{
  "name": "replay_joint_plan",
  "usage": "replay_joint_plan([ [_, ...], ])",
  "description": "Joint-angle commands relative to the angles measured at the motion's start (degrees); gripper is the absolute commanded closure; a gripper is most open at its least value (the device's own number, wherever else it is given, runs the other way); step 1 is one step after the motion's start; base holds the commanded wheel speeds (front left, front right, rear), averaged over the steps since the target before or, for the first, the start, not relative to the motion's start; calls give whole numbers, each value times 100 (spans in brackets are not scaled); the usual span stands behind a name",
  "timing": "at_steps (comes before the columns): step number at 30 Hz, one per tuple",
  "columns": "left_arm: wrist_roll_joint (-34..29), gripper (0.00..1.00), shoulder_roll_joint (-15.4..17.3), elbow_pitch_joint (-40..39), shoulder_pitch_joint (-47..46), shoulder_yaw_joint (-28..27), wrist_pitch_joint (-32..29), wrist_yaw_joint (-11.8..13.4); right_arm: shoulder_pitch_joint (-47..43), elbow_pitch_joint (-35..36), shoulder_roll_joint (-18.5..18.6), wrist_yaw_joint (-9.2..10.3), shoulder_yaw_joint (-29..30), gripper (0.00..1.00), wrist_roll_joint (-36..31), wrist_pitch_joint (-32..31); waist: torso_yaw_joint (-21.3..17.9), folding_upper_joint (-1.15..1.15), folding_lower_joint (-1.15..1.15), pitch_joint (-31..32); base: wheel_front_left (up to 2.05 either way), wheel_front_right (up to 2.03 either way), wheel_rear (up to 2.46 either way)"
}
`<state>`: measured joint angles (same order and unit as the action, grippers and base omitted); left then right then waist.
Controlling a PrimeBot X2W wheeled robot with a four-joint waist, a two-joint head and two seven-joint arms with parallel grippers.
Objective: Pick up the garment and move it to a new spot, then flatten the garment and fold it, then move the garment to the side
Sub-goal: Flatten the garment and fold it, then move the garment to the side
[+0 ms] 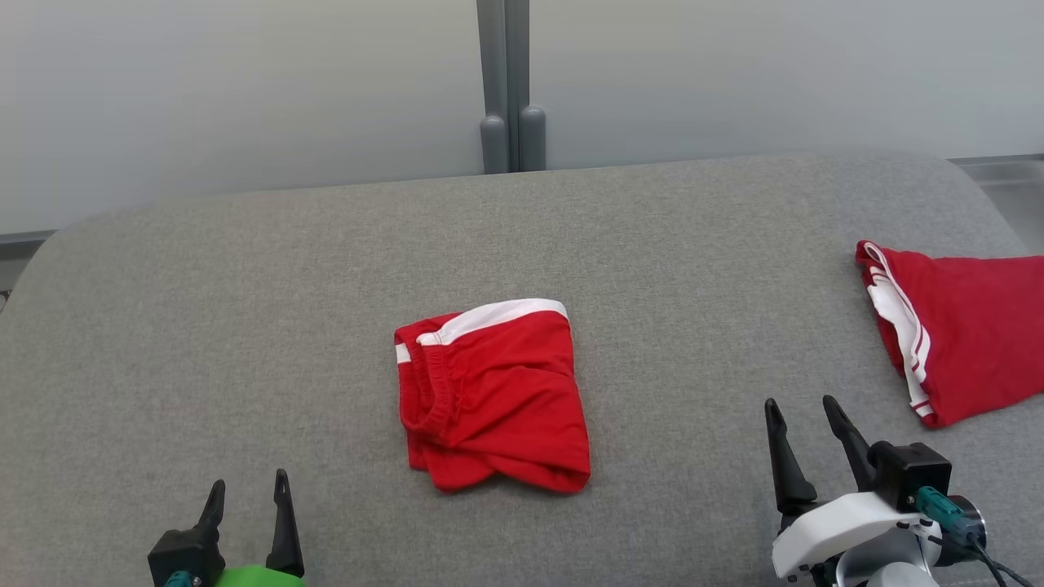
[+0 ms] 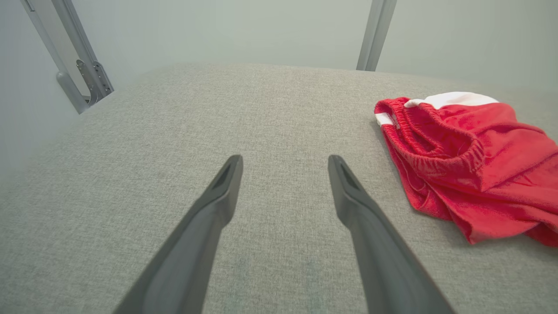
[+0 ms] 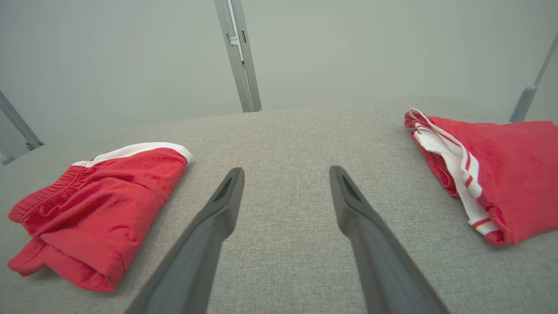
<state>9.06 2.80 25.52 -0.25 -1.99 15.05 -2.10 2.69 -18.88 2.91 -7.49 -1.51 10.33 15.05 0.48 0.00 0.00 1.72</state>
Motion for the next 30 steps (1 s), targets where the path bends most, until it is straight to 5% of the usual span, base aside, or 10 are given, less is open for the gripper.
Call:
replay_joint_plan([
  [1, -36, 0, 26, -42, 105, -30, 12, -37, -57, 39, 11, 2, -28, 0, 25, 12, -99, 0, 0, 95, 0, 0, 0],
  [22, 73, 0, 23, -234, 419, 5, 12, 50, -172, 63, 8, 2, -314, 0, 153, 13, -199, 0, 0, 226, 0, 0, 0],
  [30, 68, 0, 24, -258, 218, 345, 12, -24, -175, -52, 6, 2, -407, 0, 256, 13, 232, 0, 0, 13, 0, 0, 0],
])
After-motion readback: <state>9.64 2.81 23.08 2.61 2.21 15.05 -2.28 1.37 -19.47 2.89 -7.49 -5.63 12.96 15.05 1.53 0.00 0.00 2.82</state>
